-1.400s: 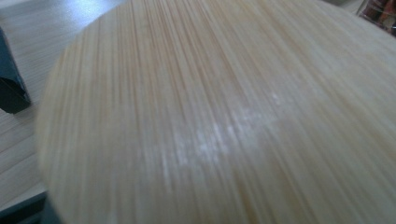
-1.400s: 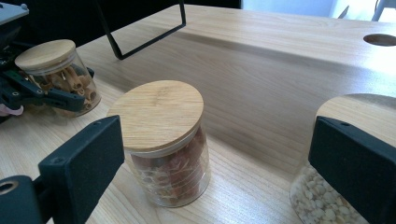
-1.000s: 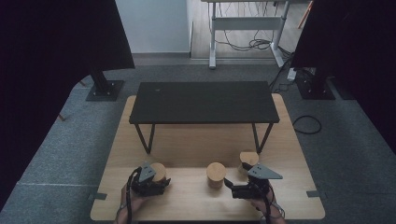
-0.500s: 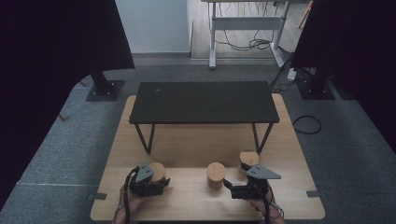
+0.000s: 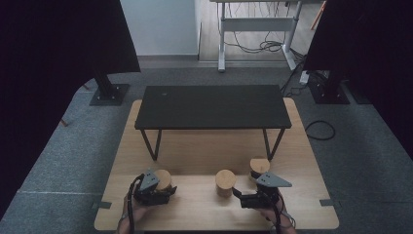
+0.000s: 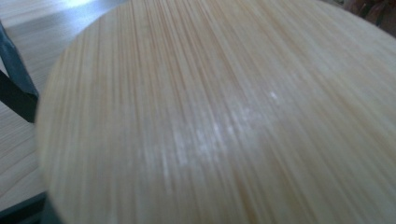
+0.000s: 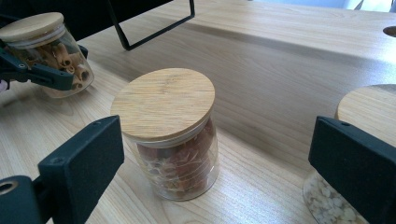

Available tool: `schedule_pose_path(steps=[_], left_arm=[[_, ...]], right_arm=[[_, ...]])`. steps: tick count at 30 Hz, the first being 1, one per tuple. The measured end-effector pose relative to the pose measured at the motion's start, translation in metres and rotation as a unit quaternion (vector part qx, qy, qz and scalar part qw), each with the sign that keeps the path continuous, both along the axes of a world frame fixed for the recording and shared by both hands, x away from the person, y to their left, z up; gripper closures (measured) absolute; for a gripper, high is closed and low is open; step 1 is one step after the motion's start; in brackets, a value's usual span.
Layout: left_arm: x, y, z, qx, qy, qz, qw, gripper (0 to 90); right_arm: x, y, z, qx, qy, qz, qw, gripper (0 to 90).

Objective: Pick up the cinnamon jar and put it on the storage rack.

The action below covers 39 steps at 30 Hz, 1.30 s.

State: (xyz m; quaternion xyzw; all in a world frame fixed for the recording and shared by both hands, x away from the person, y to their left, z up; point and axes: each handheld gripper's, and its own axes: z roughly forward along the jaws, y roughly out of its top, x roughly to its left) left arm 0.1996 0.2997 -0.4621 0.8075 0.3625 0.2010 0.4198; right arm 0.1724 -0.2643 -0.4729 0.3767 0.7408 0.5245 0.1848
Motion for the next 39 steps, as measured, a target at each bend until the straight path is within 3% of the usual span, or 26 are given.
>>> schedule_pose_path(steps=[39], left_arm=[[-0.006, -0.003, 0.014, 0.004, -0.008, -0.005, 0.9999, 25.4]], right_arm=[[0.003, 0.002, -0.001, -0.009, 0.007, 0.010, 0.9999, 2.8]])
